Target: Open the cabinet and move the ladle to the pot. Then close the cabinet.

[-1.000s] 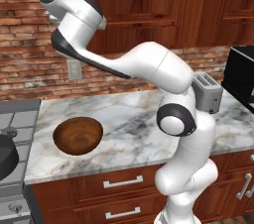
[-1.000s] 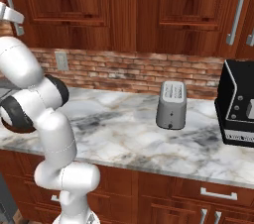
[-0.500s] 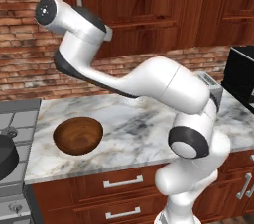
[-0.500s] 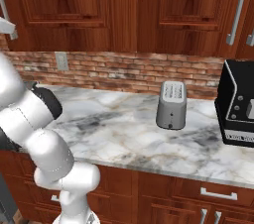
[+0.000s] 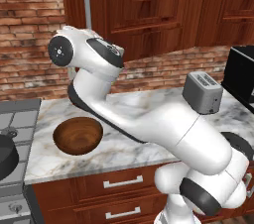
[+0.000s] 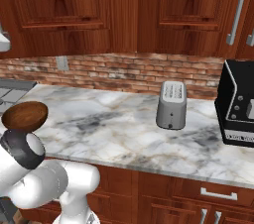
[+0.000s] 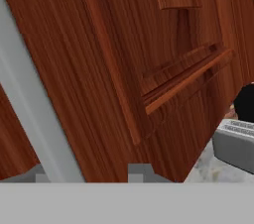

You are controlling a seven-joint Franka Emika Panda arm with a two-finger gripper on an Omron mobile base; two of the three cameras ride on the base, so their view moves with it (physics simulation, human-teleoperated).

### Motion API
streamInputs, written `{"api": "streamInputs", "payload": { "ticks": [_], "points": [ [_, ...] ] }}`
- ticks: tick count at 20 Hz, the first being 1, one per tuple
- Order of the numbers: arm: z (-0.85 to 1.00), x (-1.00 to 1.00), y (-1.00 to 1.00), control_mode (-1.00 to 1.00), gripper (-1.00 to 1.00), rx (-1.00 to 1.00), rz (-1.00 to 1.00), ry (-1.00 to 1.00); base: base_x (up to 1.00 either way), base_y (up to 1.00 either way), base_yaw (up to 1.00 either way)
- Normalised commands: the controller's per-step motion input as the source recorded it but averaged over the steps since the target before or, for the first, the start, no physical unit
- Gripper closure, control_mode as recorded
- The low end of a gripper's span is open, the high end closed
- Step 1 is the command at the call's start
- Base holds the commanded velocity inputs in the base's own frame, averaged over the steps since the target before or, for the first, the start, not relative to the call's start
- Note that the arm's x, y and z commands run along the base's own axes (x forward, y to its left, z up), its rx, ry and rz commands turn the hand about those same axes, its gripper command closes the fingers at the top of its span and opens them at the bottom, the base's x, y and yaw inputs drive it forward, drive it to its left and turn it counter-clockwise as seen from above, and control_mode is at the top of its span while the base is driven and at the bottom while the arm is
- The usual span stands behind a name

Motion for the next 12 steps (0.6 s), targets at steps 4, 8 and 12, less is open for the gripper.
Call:
{"api": "streamInputs", "payload": {
  "ticks": [4, 8, 12],
  "points": [
    [0.05, -0.46, -1.00, -1.00, 1.00, 0.14, 0.00, -0.25, 0.00, 0.00, 0.00],
    [0.08, -0.21, -1.00, -1.00, 1.00, 0.19, 0.00, -0.14, 0.00, 0.00, 0.00],
    [0.13, -0.17, -1.00, -1.00, 1.00, 0.18, 0.00, -0.15, 0.00, 0.00, 0.00]
  ]
}}
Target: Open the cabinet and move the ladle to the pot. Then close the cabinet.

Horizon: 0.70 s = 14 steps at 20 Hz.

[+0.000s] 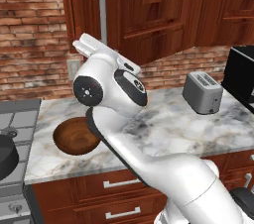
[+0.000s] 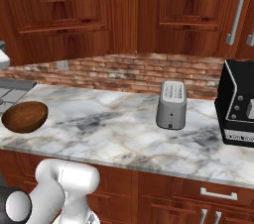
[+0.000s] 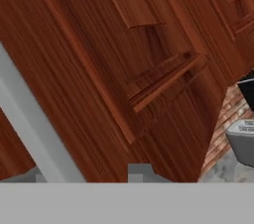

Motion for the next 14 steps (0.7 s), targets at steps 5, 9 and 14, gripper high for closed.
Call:
{"api": "streamInputs", "payload": {
  "ticks": [5, 9, 14],
  "points": [
    [0.16, -0.10, -1.00, -1.00, 1.00, 0.17, 0.00, -0.13, 0.00, 0.00, 0.00],
    [0.18, -0.04, -1.00, -1.00, 1.00, 0.17, 0.00, -0.11, 0.00, 0.00, 0.00],
    [0.23, -0.09, -1.00, -1.00, 1.00, 0.19, 0.00, -0.11, 0.00, 0.00, 0.00]
  ]
}}
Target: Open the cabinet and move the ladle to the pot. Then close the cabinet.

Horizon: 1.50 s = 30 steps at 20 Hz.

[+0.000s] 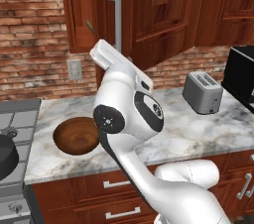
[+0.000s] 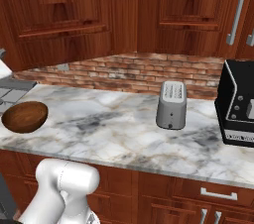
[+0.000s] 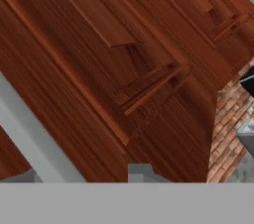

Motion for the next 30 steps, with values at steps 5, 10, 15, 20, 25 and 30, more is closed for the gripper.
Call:
{"api": "streamInputs", "payload": {
  "ticks": [5, 10, 15, 20, 25, 30],
  "points": [
    [0.30, -0.06, -0.99, -1.00, 1.00, 0.19, 0.00, -0.10, 0.00, 0.00, 0.00],
    [0.24, -0.09, -0.93, -1.00, 1.00, 0.19, 0.00, -0.09, 0.00, 0.00, 0.00],
    [0.25, 0.00, -0.94, -1.00, 1.00, 0.21, 0.00, -0.02, 0.00, 0.00, 0.00],
    [0.28, 0.00, -0.98, -1.00, 1.00, 0.26, 0.00, 0.00, 0.00, 0.00, 0.00],
    [0.29, 0.00, -0.97, -1.00, 1.00, 0.27, 0.00, 0.00, 0.00, 0.00, 0.00],
    [0.25, 0.00, -0.76, -1.00, 1.00, 0.22, 0.00, 0.00, 0.00, 0.00, 0.00]
  ]
}}
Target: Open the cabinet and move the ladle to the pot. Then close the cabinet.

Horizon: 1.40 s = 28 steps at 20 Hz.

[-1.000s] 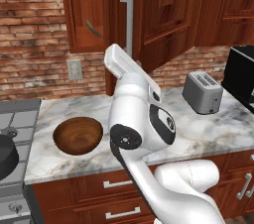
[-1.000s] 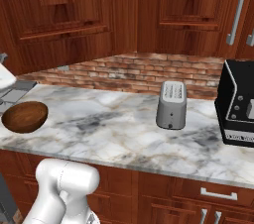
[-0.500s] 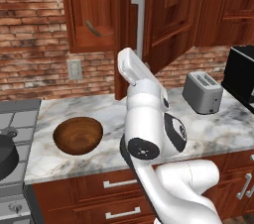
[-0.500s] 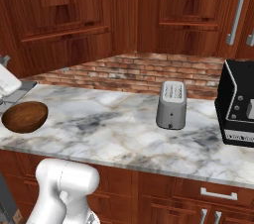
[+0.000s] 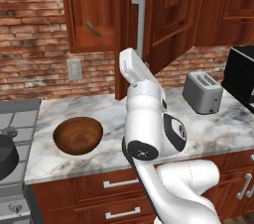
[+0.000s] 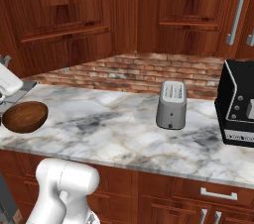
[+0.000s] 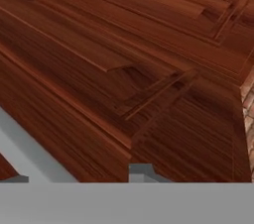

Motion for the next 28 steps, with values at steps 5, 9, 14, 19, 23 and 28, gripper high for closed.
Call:
{"api": "streamInputs", "payload": {
  "ticks": [5, 9, 14, 19, 23, 28],
  "points": [
    [0.24, -0.12, -0.67, -1.00, 1.00, 0.20, -0.02, -0.01, 0.00, 0.00, 0.00],
    [0.17, -0.40, -0.29, -1.00, -1.00, 0.14, -0.09, -0.06, 0.00, 0.00, 0.00],
    [0.26, -0.53, -0.11, -1.00, -1.00, 0.10, -0.07, -0.17, 0.00, 0.00, 0.00],
    [0.24, -0.42, 0.26, -1.00, -1.00, 0.00, -0.04, -0.25, 0.00, 0.00, 0.00],
    [0.01, -0.03, 0.88, -1.00, -1.00, -0.03, 0.00, -0.09, 0.00, 0.00, 0.00],
    [0.07, -0.24, 1.00, -1.00, -1.00, -0.13, 0.07, -0.05, 0.00, 0.00, 0.00]
  ]
}}
